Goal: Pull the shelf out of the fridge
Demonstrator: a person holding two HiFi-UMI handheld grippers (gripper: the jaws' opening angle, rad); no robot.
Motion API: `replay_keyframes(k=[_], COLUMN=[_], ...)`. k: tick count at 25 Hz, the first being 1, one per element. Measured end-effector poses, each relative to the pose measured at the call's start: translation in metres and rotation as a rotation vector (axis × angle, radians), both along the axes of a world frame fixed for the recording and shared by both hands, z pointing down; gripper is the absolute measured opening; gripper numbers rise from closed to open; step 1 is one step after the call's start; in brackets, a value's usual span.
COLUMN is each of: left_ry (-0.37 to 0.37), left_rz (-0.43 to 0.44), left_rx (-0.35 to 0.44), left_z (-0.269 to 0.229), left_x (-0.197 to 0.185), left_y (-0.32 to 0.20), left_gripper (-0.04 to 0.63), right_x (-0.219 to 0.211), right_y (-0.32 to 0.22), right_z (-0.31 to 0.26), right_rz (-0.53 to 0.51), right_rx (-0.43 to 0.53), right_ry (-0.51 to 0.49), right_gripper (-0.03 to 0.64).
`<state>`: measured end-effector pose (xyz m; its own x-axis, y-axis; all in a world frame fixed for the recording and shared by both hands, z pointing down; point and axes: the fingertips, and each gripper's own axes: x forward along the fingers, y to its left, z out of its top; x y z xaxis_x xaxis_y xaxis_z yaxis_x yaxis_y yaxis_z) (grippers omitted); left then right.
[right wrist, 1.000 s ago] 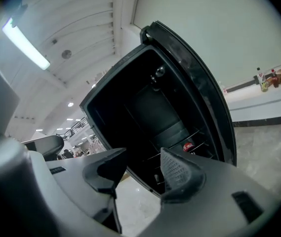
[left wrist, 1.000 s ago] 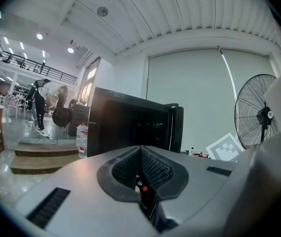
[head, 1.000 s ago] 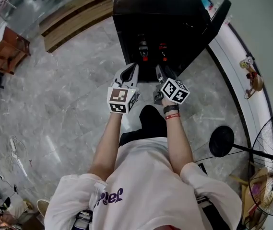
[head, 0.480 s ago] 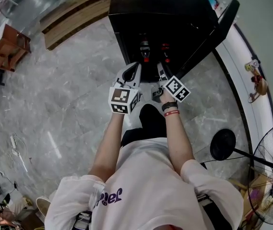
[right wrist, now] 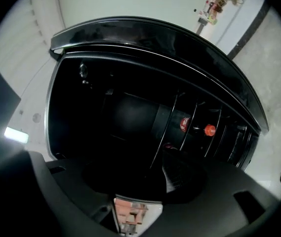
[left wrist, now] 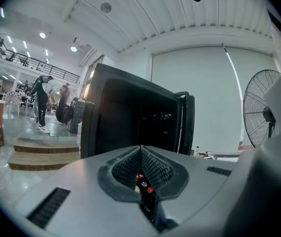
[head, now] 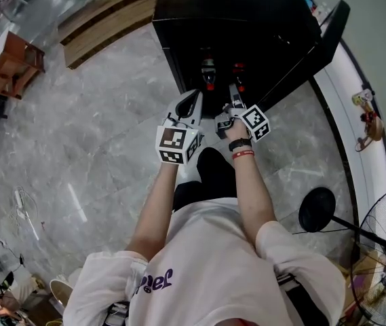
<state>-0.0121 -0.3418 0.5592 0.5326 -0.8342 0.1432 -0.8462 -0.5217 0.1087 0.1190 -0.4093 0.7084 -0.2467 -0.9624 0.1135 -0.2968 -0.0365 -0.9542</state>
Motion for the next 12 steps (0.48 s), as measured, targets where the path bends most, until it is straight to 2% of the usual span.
replay_keyframes(k=[3, 6, 12], left_ry=[0.002, 0.004, 0.013], left_rz=[-0.001, -0.003, -0.016], left_rx=[0.002, 0.007, 0.013], left_z=[0.005, 0.01, 0.02], left_x=[0.0, 0.002, 0.002], left_y=[-0.005, -0.011, -0.021], left_gripper=[0.018, 0.018, 0.018], right_x=[0.002, 0.003, -0.001], right_y=[-0.01, -0.022, -0.048], right_z=[0.013, 0.025, 0.041], right_rz=[0.033, 0.053, 0.046], right_rx=[-0.007, -0.014, 0.011], right_ry=[-0.081, -0.117, -0.232], right_gripper=[0.232, 0.25, 0.258])
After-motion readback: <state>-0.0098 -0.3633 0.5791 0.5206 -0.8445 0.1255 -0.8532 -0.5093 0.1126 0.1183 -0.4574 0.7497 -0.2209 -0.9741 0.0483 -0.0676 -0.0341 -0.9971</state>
